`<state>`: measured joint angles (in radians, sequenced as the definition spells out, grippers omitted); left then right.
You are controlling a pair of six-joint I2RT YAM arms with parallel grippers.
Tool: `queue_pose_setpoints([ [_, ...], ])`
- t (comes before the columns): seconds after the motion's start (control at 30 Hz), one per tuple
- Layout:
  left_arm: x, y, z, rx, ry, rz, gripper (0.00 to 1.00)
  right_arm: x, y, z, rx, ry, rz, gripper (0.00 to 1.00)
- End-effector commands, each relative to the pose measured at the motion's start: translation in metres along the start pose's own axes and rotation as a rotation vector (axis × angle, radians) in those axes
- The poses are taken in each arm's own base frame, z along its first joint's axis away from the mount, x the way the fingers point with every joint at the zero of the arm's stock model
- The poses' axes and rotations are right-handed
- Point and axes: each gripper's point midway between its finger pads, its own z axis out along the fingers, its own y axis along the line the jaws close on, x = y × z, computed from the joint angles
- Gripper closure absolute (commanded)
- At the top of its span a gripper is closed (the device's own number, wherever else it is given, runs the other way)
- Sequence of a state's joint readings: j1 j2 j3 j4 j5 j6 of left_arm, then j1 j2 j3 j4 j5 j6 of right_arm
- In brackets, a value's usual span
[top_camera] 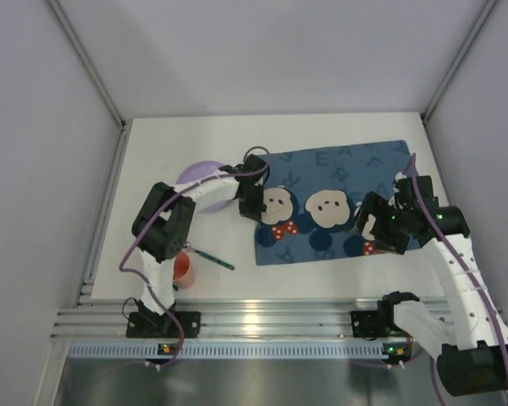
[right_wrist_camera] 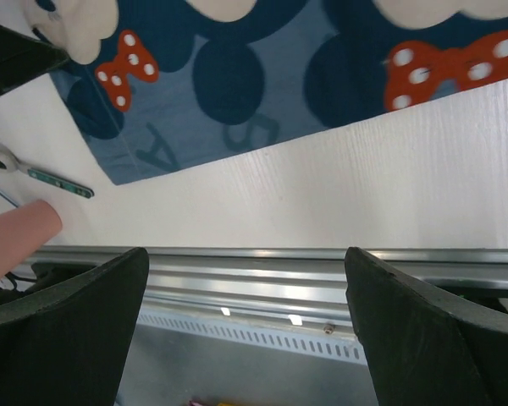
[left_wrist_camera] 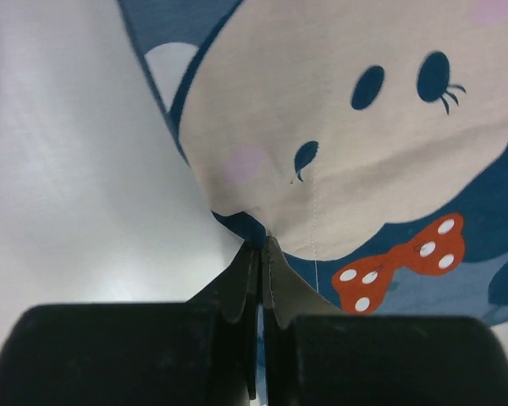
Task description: Set the dinner table for one person
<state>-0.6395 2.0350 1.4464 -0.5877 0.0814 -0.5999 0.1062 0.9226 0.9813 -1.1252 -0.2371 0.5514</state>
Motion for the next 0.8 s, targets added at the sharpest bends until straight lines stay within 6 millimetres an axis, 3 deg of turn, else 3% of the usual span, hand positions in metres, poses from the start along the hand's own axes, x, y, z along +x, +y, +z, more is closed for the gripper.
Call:
queue_pose_setpoints([
  [0.0,-0.006,0.070,-0.029,-0.150,-0.044,-0.075,1.00,0.001,-0.002,-0.003,-0.007,-0.021,0.009,0.00],
  [0.1,-0.008,0.094,-0.054,-0.173,-0.083,-0.110,1.00,0.003,-0.004,-0.001,-0.007,-0.025,0.009,0.00],
  [0.23,0.001,0.117,-0.065,-0.215,-0.082,-0.122,1.00,0.009,-0.007,0.005,-0.009,-0.012,0.015,0.00],
  [0.43,0.008,0.120,-0.069,-0.220,-0.058,-0.120,1.00,0.014,-0.011,0.013,-0.011,0.005,0.027,0.00],
  [0.6,-0.004,0.102,-0.099,-0.169,-0.076,-0.135,0.36,0.011,-0.012,0.015,0.001,0.007,0.016,0.00],
  [0.67,-0.024,0.093,-0.121,-0.157,-0.138,-0.139,0.26,0.009,-0.012,0.014,0.005,-0.002,0.013,0.00],
  [0.7,-0.029,0.098,-0.133,-0.190,-0.165,-0.147,0.18,0.009,-0.012,0.014,0.007,-0.004,0.014,0.00],
  [0.73,-0.040,0.097,-0.145,-0.190,-0.199,-0.153,0.15,0.008,-0.012,0.013,0.005,-0.008,0.016,0.00],
  [0.77,-0.047,0.109,-0.152,-0.204,-0.213,-0.184,0.13,0.008,-0.011,0.013,0.004,-0.009,0.014,0.00],
])
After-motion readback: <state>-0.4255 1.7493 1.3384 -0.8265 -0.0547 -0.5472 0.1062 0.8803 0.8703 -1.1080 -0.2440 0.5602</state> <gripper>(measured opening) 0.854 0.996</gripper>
